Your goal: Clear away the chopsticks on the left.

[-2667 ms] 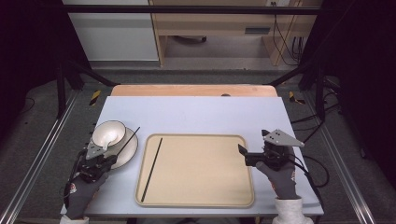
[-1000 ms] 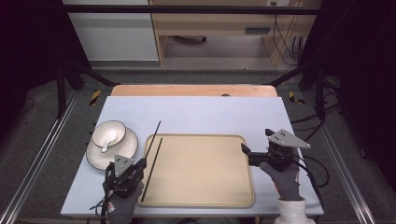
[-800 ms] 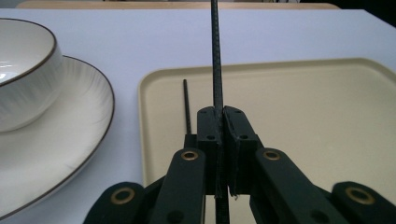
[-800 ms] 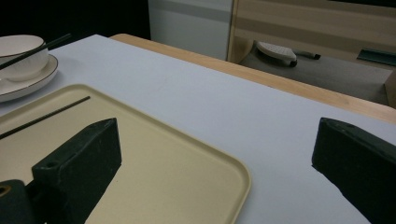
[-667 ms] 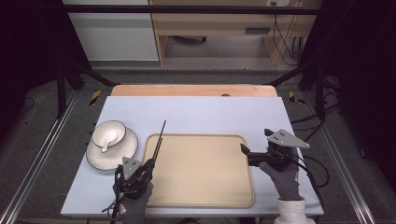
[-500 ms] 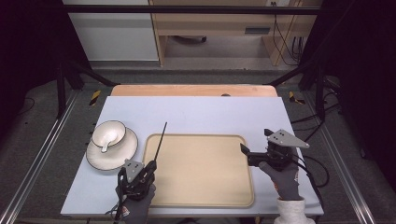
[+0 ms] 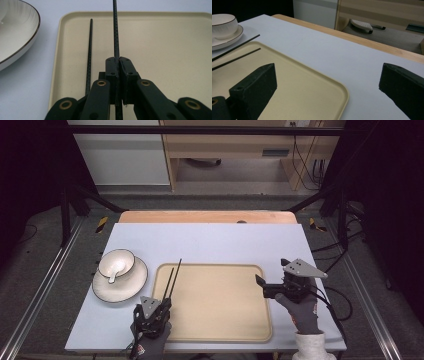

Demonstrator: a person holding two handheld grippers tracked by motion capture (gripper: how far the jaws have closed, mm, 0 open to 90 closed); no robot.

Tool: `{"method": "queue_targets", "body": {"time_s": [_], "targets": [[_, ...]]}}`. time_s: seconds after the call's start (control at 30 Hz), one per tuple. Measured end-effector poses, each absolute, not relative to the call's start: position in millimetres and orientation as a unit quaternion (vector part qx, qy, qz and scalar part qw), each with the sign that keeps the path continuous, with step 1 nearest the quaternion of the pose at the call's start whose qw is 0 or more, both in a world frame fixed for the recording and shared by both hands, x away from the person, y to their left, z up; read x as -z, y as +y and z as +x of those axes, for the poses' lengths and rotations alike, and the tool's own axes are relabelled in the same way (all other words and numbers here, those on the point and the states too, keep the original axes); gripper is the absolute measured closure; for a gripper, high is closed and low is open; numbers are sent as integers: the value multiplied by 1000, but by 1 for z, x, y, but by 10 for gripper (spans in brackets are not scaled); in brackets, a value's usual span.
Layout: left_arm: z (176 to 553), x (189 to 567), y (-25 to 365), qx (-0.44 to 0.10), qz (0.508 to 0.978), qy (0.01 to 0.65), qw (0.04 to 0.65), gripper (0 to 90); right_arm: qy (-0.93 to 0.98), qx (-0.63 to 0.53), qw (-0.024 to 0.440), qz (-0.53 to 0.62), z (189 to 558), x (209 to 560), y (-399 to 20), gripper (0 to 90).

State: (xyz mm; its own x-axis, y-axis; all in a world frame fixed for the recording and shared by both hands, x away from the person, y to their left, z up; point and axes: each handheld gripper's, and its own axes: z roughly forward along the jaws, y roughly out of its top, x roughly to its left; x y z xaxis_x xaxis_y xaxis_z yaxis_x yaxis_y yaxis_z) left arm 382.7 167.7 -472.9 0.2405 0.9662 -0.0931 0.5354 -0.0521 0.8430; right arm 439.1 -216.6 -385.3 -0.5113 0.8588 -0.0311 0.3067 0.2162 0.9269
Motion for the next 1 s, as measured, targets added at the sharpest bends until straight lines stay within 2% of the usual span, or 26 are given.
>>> {"method": "queue_targets", "body": {"time_s": [1.0], "targets": [[388,483,164,-253,701,567,351,850,731,-473,286,400,441,389,-213,16]]}}
